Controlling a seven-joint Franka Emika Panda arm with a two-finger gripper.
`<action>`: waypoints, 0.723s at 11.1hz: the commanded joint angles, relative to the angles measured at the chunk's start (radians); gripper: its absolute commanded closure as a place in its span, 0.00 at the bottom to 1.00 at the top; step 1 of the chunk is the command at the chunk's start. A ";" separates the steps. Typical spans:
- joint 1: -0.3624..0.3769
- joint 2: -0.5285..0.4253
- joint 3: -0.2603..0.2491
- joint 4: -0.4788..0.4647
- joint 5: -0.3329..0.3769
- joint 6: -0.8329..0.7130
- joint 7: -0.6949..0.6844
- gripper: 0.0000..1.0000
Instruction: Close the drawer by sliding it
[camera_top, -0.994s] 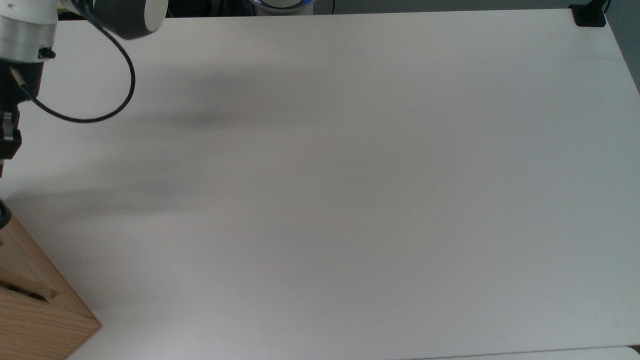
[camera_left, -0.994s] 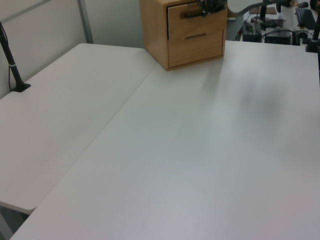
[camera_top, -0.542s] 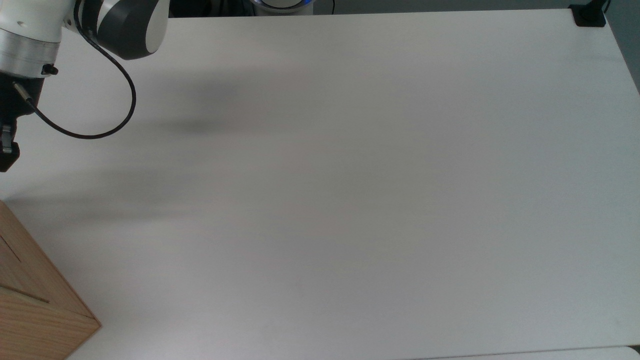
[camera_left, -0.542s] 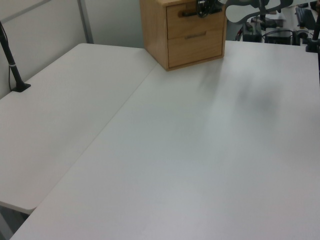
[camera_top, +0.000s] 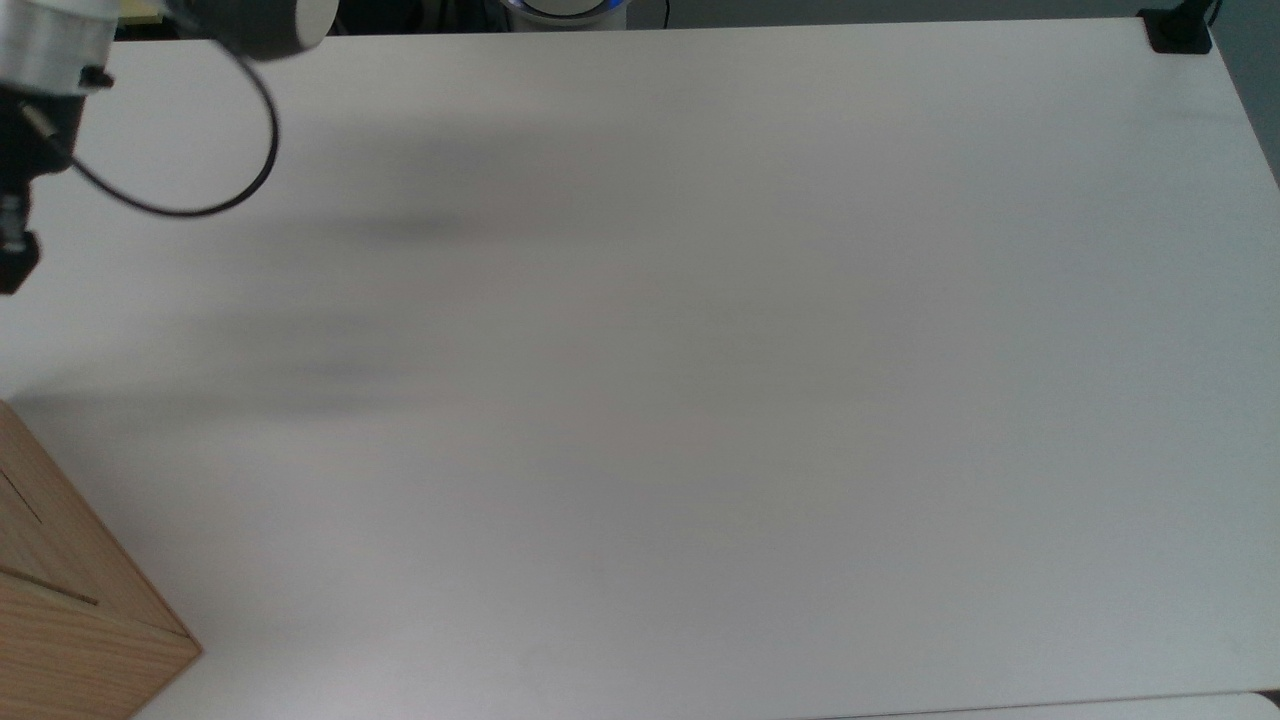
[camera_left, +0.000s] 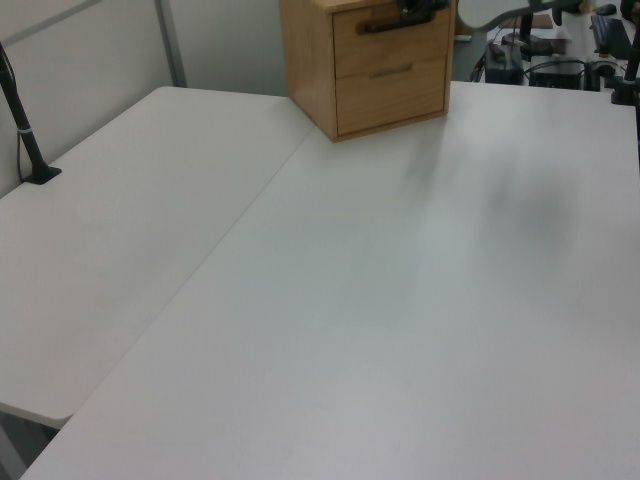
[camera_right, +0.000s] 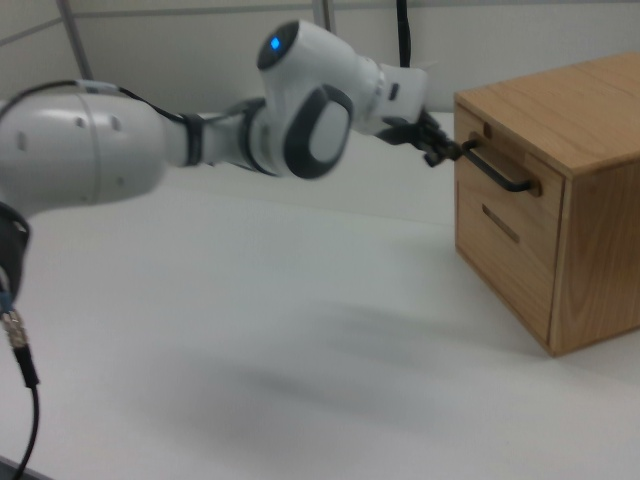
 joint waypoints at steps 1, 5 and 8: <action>0.108 -0.223 0.013 -0.140 0.039 -0.396 -0.166 0.82; 0.205 -0.353 0.027 -0.186 0.117 -0.834 -0.504 0.00; 0.243 -0.399 0.040 -0.192 0.119 -0.970 -0.584 0.00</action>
